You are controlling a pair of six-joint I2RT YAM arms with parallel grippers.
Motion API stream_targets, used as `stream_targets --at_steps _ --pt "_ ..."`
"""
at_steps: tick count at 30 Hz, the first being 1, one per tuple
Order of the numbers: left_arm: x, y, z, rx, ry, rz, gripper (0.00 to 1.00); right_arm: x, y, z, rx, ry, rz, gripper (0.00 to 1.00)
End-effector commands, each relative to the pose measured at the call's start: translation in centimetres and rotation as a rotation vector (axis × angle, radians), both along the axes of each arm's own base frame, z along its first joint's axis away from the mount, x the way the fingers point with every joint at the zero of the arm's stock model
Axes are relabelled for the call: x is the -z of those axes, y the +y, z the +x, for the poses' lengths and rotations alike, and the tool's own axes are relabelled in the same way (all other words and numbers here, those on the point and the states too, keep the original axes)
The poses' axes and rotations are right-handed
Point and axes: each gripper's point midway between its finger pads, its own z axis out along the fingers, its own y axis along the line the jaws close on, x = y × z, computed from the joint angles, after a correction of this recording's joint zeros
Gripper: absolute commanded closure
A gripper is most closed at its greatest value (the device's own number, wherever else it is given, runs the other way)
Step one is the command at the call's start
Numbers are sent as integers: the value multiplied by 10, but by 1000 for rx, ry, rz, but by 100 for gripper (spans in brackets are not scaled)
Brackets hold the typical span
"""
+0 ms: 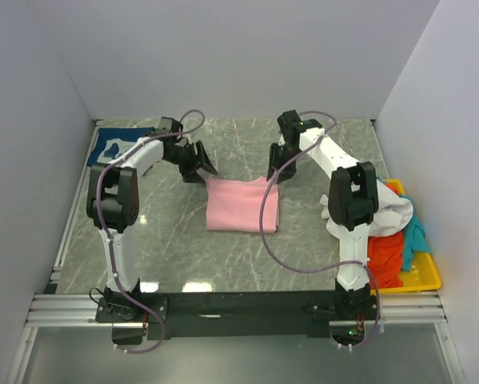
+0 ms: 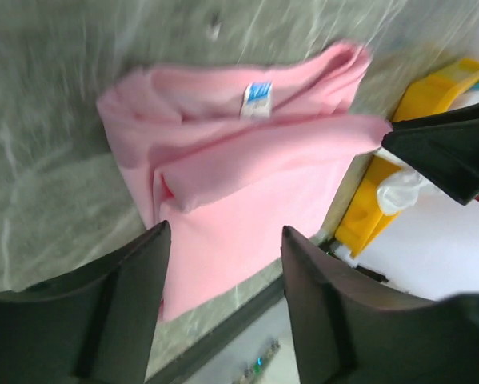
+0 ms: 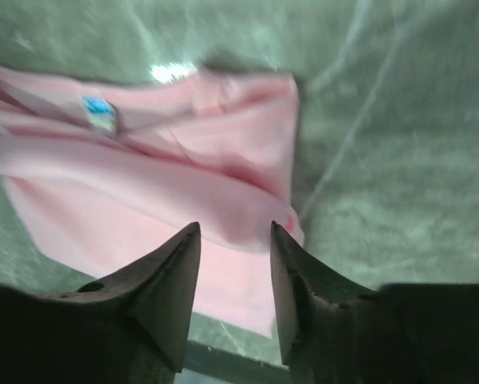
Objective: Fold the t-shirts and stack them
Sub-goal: Fold the tshirt, then neatly place the folded tshirt to the corner
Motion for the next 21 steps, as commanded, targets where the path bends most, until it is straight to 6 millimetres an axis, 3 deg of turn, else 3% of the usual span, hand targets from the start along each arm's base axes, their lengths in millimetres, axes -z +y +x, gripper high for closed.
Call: stream_targets --at_steps 1,3,6,8,15,18,21 --pt "-45 4 37 -52 -184 -15 33 -42 7 33 -32 -122 54 52" --pt "-56 6 37 -63 -239 -17 30 -51 5 39 -32 -147 58 43" --pt "-59 7 25 -54 -266 -33 27 -69 4 35 -38 -194 65 42" --pt "-53 9 12 -44 -255 -31 27 -65 0 26 -31 -190 63 42" --pt "-34 14 -23 5 -240 -28 25 -74 14 -23 -66 -197 147 46" --pt "-28 13 -37 33 -239 -50 25 -67 32 -47 -117 -157 175 46" --pt "-22 11 -49 60 -237 -77 24 -48 47 -67 -159 -89 171 46"
